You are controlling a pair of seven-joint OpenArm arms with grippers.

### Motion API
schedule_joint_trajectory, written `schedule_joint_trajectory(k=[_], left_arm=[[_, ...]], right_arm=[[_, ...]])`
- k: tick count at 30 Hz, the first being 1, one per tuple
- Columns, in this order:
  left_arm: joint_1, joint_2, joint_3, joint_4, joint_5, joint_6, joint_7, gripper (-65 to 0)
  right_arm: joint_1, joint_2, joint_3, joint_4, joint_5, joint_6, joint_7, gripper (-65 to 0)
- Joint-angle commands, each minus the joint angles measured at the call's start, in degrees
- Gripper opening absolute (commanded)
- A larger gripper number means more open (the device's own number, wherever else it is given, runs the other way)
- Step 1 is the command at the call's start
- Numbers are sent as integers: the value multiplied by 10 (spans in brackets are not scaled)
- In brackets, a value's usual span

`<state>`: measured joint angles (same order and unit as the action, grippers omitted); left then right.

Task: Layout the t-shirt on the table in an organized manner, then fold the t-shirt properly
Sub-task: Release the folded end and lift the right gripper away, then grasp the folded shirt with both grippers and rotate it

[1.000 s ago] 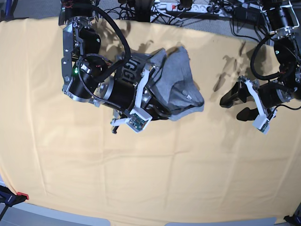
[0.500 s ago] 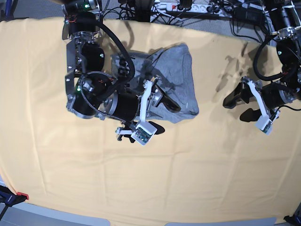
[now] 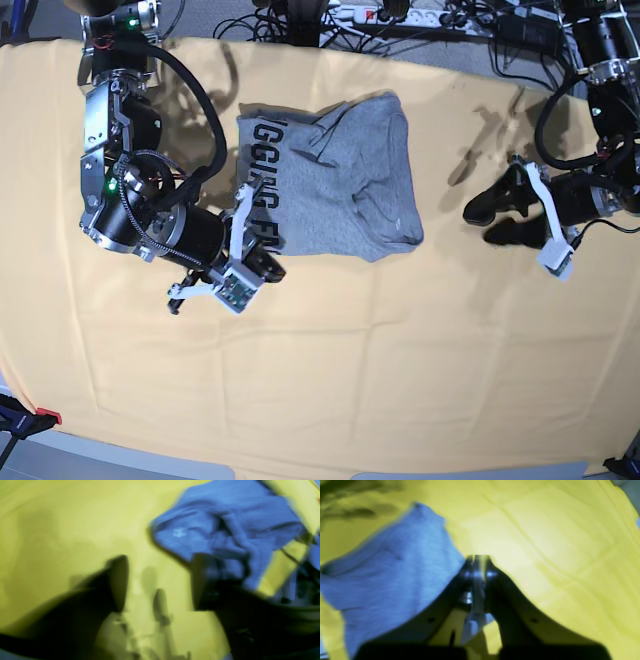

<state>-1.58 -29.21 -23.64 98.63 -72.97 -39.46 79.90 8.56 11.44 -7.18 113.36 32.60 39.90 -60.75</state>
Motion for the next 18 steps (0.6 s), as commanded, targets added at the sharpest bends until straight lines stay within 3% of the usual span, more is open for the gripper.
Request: schedule_joint_trajectory(k=[1,2,7,18], left_arm=[[-10,-9,5,9,-40,-4,1,-621],[-9,-9,14,9,-60,-4,1,-650],[-10,-9,74,9,-120,-5,1,-650],[-9,-9,266,63,-120,-5,1,-650]], right_arm=[[16,6,2,-3,0,1,25,-650],[20,9,2,-15,-8,1,33,-650],[50,10,2,-99,-33,1,62,-650],[133,10,-23,-244,-33,1,60,-650]])
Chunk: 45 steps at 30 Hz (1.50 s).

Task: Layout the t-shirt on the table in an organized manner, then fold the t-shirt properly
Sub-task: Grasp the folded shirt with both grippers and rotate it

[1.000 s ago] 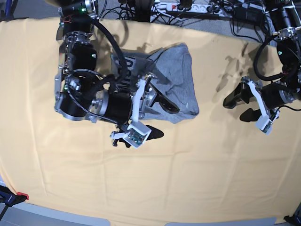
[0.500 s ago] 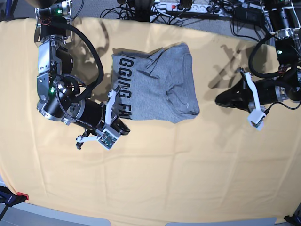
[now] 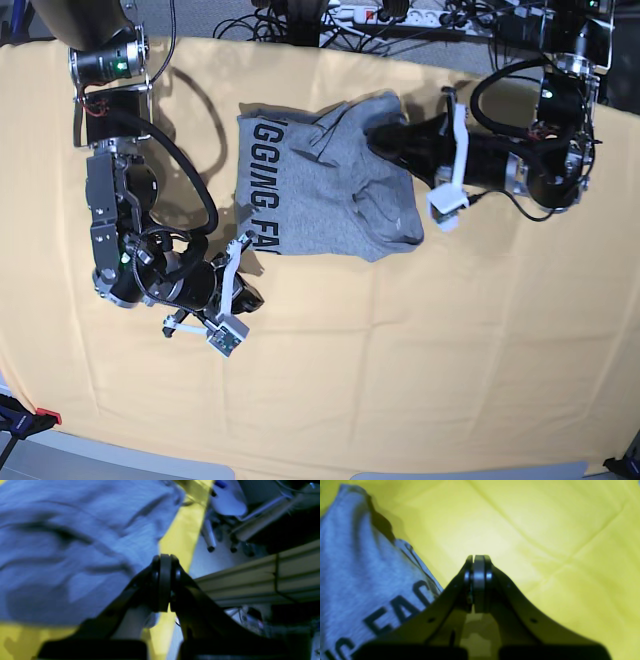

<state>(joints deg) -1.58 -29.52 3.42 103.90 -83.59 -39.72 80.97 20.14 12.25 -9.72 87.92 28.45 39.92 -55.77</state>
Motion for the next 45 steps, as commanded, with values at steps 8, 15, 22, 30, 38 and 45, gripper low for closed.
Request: schedule_joint_trajectory(k=[8,15,22,30,38,45], left_arm=[[-10,-6,116,35,23,-3,-10,-650],[-10,-7,176,35,224,-3,-45,-650],[-10,-15,179,35,318,-3,-47,-650],[-10,-80,179,34,332,-3,-67,-650],[-10,-112,179,-6,399,-3,-184,-650],[-50,-117,179,-74,442,-3,-205,-650]], right_arm=[[66,2,-85,-68,-30,1,6,-650],[101,13,-141,-124,-40,1,7,-650],[112,22,-205,-179,-45,1,-11,-650],[111,59,-233,-176,28,1,-62,-650],[98,111,-234,-85,228,1,-185,-650],[44,168,-233,36,309,1,-242,-650]])
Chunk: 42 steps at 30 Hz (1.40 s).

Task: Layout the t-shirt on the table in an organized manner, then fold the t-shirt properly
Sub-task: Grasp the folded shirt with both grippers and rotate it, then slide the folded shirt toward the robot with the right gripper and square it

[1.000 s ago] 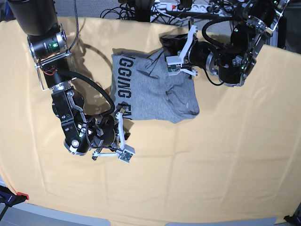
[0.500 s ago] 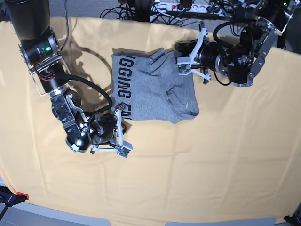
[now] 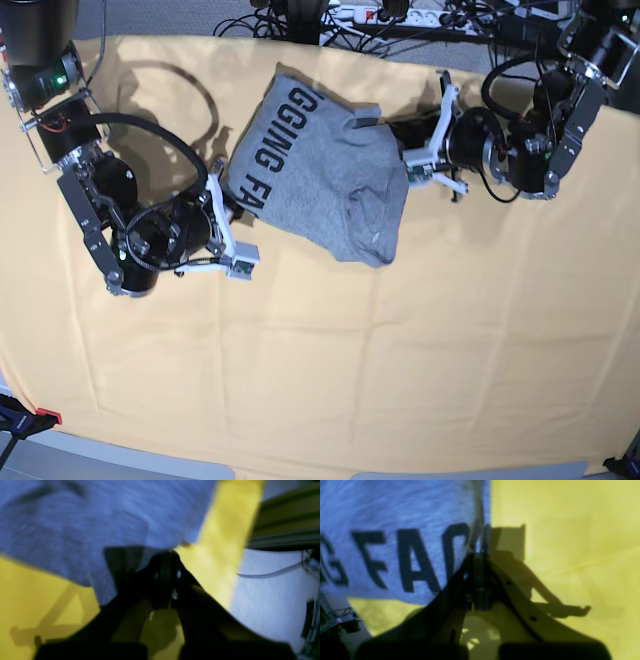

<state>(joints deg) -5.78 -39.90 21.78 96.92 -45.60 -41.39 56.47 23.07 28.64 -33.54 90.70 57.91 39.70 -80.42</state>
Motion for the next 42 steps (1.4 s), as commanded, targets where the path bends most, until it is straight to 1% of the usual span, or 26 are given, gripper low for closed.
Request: schedule_joint_trajectory(k=[1,4,7,9,12,14,15,16,18,20,21,23,25,28,30,33,34,36,39,42], left_arm=[[-21,-13,-5,-17,62,14,35,-650],[-65,-14,-5,-46,71,14,35,-650],[-111,-16,-5,-63,82,14,34,-650],[-137,-20,-5,-74,75,14,16,-650],[-169,-22,-5,-85,75,14,8,-650],[-185,-22,-5,-86,68,14,18,-650],[-195,-22,-5,-85,49,14,31,-650],[-204,-22,-7,-85,20,21,47,-650],[-217,-23,-20,-85,-50,26,80,-650],[-217,-23,-49,-85,-123,24,103,-650],[-215,-23,-67,-86,-155,24,114,-650],[-210,-23,-105,-86,-216,19,136,-650],[-200,-21,-147,-86,-261,14,152,-650],[-180,-20,-207,-86,-293,14,166,-650],[-165,-20,-242,-86,-306,14,169,-650],[-142,-20,-283,-86,-324,14,175,-650],[-136,-20,-292,-86,-328,14,175,-650],[-127,-20,-304,-86,-331,14,175,-650],[-116,-19,-309,-86,-334,14,176,-650],[-115,-18,-309,-86,-334,14,178,-650]], right_arm=[[8,12,5,23,18,3,4,-650],[-9,39,5,65,30,3,4,-650],[-23,70,5,84,66,3,4,-650],[-31,84,5,90,93,3,4,-650],[-36,90,5,90,113,3,4,-650],[-35,90,6,90,103,3,4,-650],[-35,90,10,90,82,3,16,-650],[-35,90,15,90,55,3,35,-650],[-35,89,32,90,-4,3,70,-650],[-36,83,56,90,-55,-26,80,-650],[-38,79,68,90,-71,-40,81,-650],[-49,74,96,90,-78,-48,89,-650],[-68,70,121,90,-60,-45,93,-650],[-102,65,147,90,-11,-13,90,-650],[-124,65,159,90,37,3,76,-650],[-154,64,165,90,123,3,45,-650],[-164,61,165,90,142,3,40,-650],[-180,46,165,90,158,3,31,-650],[-204,20,164,90,158,3,29,-650],[-224,4,165,90,160,3,12,-650]])
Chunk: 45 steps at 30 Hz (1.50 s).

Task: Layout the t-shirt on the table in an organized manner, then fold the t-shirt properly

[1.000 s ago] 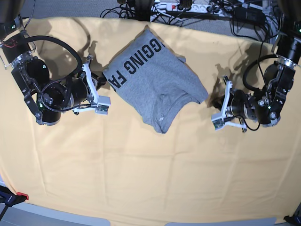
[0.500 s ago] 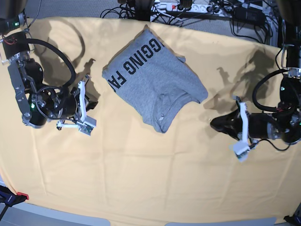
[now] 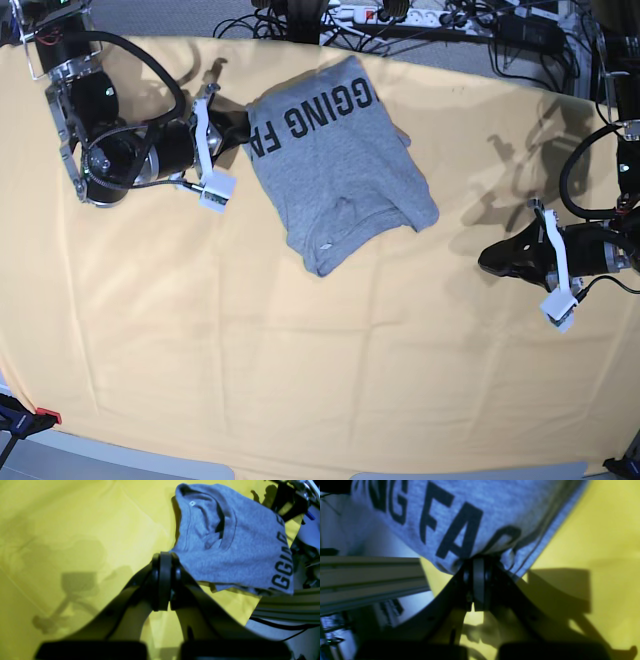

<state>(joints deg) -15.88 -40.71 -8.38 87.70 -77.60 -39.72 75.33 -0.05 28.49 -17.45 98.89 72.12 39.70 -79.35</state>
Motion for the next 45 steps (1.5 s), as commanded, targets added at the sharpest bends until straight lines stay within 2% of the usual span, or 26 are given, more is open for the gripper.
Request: schedule_joint_trajectory(k=[1,6,13,18,22,26,31,35,39,45], left_arm=[[-14,-10,-7,7,-14,-3,-10,-650],[-12,-10,-7,7,-16,-3,9,-650],[-9,-10,-7,7,-46,-3,11,-650],[-9,-10,-7,7,-46,-3,15,-650],[-9,-10,-7,7,-74,-3,47,-650],[1,-10,-7,7,-74,-3,47,-650],[38,-10,-7,19,-74,-3,47,-650],[76,-10,-11,76,-74,-3,47,-650],[132,-10,-44,166,-74,-3,47,-650],[231,-10,-135,302,-74,-3,47,-650]], right_arm=[[1,5,4,10,26,3,-6,-650],[-36,5,4,63,70,3,-6,-650],[-100,2,4,169,67,3,-6,-650],[-103,-1,17,169,-14,3,-6,-650],[-87,-1,101,177,-11,3,-6,-650],[-87,-5,222,197,50,3,-5,-650],[-88,-45,358,200,129,3,-6,-650],[-92,-77,452,202,129,3,-6,-650],[-125,-85,506,219,129,3,-6,-650],[-217,-85,565,292,129,3,-6,-650]])
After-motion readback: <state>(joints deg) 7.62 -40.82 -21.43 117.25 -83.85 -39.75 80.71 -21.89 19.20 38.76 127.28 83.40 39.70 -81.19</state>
